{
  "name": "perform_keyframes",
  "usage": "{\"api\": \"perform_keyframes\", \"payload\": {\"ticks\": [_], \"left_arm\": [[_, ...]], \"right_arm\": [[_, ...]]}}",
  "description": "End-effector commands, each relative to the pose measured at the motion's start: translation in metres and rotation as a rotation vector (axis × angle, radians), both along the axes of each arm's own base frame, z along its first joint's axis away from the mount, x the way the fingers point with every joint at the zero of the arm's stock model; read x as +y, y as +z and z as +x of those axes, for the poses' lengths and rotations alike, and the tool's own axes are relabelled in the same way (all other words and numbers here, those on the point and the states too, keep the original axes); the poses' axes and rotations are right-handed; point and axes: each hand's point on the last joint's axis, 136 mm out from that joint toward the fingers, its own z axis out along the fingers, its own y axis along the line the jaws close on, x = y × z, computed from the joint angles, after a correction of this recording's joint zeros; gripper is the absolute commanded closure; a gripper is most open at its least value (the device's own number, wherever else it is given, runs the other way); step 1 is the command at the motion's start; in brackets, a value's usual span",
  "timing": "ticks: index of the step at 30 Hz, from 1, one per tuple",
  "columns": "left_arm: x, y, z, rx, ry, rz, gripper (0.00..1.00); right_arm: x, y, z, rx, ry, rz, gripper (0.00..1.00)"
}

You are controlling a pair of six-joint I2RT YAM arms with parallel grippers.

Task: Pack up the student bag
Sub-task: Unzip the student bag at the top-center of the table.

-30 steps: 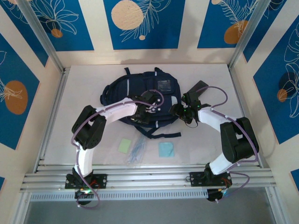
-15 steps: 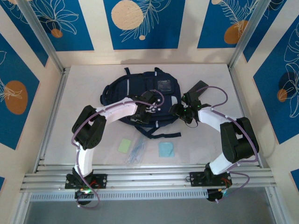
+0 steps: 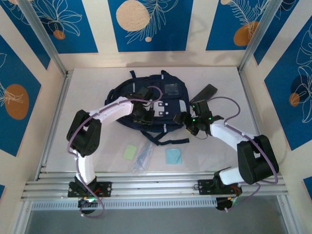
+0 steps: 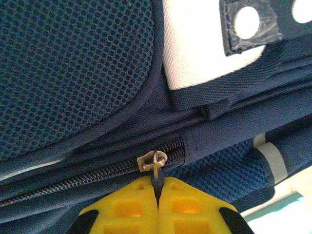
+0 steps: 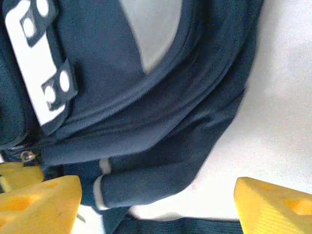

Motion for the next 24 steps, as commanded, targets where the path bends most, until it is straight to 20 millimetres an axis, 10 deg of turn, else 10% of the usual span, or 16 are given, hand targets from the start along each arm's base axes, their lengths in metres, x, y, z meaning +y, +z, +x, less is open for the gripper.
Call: {"api": "perform_keyframes", "payload": {"ticks": [1, 8, 14, 24], "left_arm": [[-0.021, 0.029, -0.001, -0.026, -0.041, -0.144, 1.00], [-0.027, 0.037, -0.009, -0.012, -0.073, -0.203, 1.00], [0.005, 0.024, -0.005, -0.033, -0.072, -0.085, 1.00], [0.135, 0.000, 0.018, -0.050, -0.005, 0.338, 1.00]], "right_arm": [[0.029, 0.000, 0.001, 0.032, -0.061, 0.167, 0.18], [0.051, -0.016, 0.042, -0.083, -0.174, 0.164, 0.25], [0.033, -0.012, 0.063, -0.189, -0.233, 0.098, 1.00], [0.009, 0.000, 0.081, -0.258, -0.122, -0.039, 1.00]]}}
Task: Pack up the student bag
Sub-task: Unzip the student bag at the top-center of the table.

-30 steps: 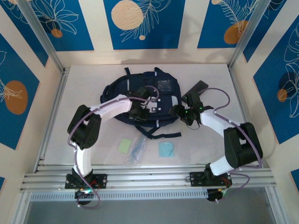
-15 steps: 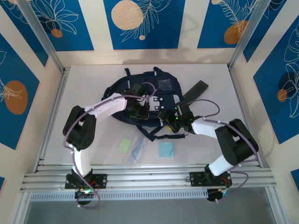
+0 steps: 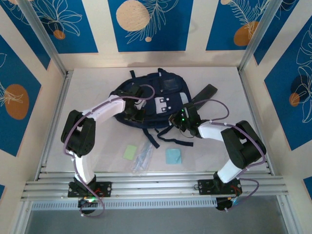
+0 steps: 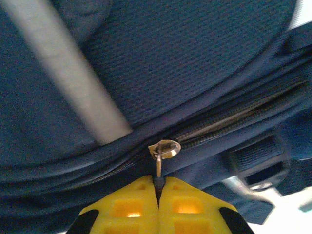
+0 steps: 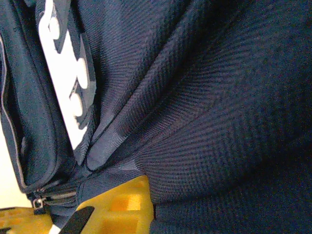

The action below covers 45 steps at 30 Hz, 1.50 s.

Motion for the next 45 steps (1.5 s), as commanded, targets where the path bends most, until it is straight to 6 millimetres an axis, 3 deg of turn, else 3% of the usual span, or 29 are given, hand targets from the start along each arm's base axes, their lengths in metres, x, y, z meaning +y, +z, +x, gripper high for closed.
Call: {"api": "perform_keyframes", "payload": {"ticks": [1, 4, 7, 13, 17, 18, 19, 21, 23, 27, 30, 35, 42, 44, 45], "left_arm": [[0.077, 0.006, 0.004, -0.021, 0.060, 0.224, 1.00], [0.095, 0.018, 0.014, -0.073, 0.089, 0.267, 1.00], [0.095, 0.029, 0.018, -0.101, 0.069, 0.270, 1.00], [0.056, 0.045, 0.006, -0.064, -0.028, 0.066, 1.00], [0.014, 0.062, -0.003, -0.036, -0.097, -0.106, 1.00], [0.006, 0.064, -0.002, -0.036, -0.106, -0.130, 1.00], [-0.004, 0.067, 0.000, -0.038, -0.114, -0.158, 1.00], [-0.021, 0.071, 0.009, -0.042, -0.113, -0.214, 1.00], [-0.034, 0.073, 0.021, -0.047, -0.099, -0.248, 1.00], [-0.062, 0.081, 0.041, -0.062, -0.081, -0.323, 1.00], [-0.083, 0.094, 0.047, -0.085, -0.083, -0.384, 1.00], [-0.109, 0.108, 0.036, -0.092, -0.110, -0.443, 1.00], [-0.126, 0.111, 0.014, -0.078, -0.141, -0.482, 1.00], [-0.122, 0.104, 0.013, -0.075, -0.137, -0.450, 1.00], [-0.117, 0.099, 0.014, -0.078, -0.135, -0.424, 1.00]], "right_arm": [[-0.025, 0.013, 0.031, -0.092, -0.013, -0.102, 1.00], [-0.023, 0.015, 0.046, -0.118, 0.050, -0.124, 1.00], [-0.027, 0.021, 0.068, -0.148, 0.074, -0.148, 1.00], [-0.046, 0.029, 0.135, -0.161, 0.061, -0.204, 1.00], [-0.049, 0.028, 0.176, -0.127, 0.064, -0.171, 1.00], [-0.047, 0.028, 0.182, -0.105, 0.070, -0.148, 0.97], [-0.045, 0.032, 0.185, -0.101, 0.078, -0.120, 0.87], [-0.040, 0.043, 0.182, -0.110, 0.083, -0.069, 0.62], [-0.037, 0.054, 0.168, -0.109, 0.078, -0.016, 0.45], [-0.025, 0.072, 0.122, -0.077, 0.083, 0.145, 0.33], [-0.014, 0.074, 0.088, -0.036, 0.075, 0.240, 0.28], [0.014, 0.068, 0.051, 0.016, 0.037, 0.387, 0.22], [0.051, 0.051, 0.052, 0.005, 0.001, 0.509, 0.23], [0.053, 0.048, 0.056, -0.012, -0.016, 0.526, 0.43], [0.052, 0.046, 0.056, -0.011, -0.024, 0.526, 0.63]]}}
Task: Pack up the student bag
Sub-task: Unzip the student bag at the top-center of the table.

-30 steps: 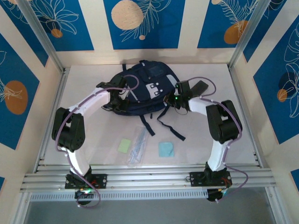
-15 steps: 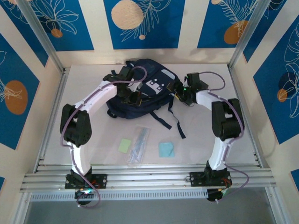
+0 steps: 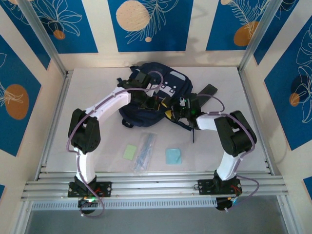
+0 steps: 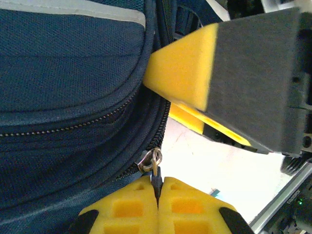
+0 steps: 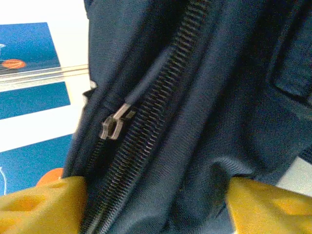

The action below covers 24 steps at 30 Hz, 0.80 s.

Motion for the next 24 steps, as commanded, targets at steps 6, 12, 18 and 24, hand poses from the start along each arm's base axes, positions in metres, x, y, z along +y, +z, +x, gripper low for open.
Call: {"api": "perform_keyframes", "payload": {"ticks": [6, 12, 18, 24], "left_arm": [[0.046, -0.010, 0.012, -0.065, 0.060, 0.105, 1.00], [0.135, -0.032, 0.035, -0.088, 0.229, 0.292, 1.00], [0.178, -0.024, 0.060, -0.108, 0.317, 0.327, 1.00], [0.199, -0.029, 0.079, -0.113, 0.317, 0.379, 1.00]], "right_arm": [[-0.009, 0.010, 0.000, -0.044, -0.044, 0.018, 1.00], [-0.022, 0.017, -0.014, -0.056, -0.023, -0.046, 1.00], [-0.032, 0.018, -0.022, -0.058, -0.017, -0.086, 1.00], [-0.035, 0.023, -0.015, -0.090, 0.012, -0.093, 1.00]]}}
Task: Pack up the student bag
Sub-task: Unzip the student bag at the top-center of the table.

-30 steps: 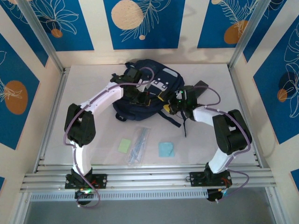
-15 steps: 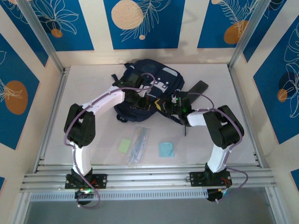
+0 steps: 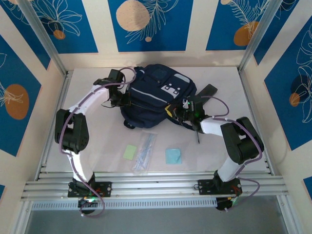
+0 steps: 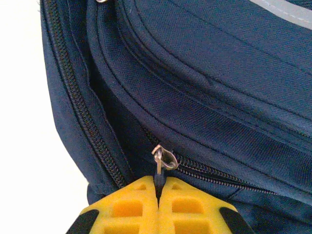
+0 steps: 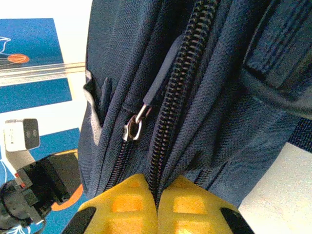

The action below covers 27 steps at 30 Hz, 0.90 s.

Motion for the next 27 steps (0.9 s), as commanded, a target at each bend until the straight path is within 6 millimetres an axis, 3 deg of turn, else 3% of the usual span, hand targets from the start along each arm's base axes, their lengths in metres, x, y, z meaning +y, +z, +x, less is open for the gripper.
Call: {"api": "perform_keyframes", "payload": {"ticks": [1, 6, 9, 13, 17, 21, 24, 27], "left_arm": [[0.044, -0.001, 0.028, -0.040, 0.059, 0.137, 1.00], [0.069, 0.007, 0.050, -0.126, 0.097, 0.174, 1.00], [0.055, 0.016, 0.041, -0.139, 0.066, 0.098, 1.00], [0.012, 0.032, 0.004, -0.124, -0.001, -0.084, 1.00], [-0.046, 0.042, -0.040, -0.105, -0.113, -0.206, 1.00], [-0.098, 0.055, -0.065, -0.098, -0.202, -0.310, 1.00], [-0.125, 0.063, -0.063, -0.111, -0.230, -0.374, 1.00], [-0.148, 0.067, -0.050, -0.121, -0.244, -0.424, 1.00]], "right_arm": [[-0.014, 0.017, 0.010, -0.080, 0.017, -0.035, 1.00], [-0.023, 0.020, 0.016, -0.120, 0.075, -0.110, 1.00], [-0.030, 0.023, 0.027, -0.145, 0.113, -0.110, 1.00], [-0.039, 0.027, 0.047, -0.160, 0.156, -0.104, 1.00], [-0.053, 0.029, 0.067, -0.151, 0.123, -0.116, 1.00], [-0.068, 0.029, 0.081, -0.127, 0.067, -0.138, 0.99], [-0.076, 0.029, 0.087, -0.101, 0.043, -0.133, 0.82], [-0.083, 0.033, 0.076, -0.085, 0.009, -0.129, 0.60]]}}
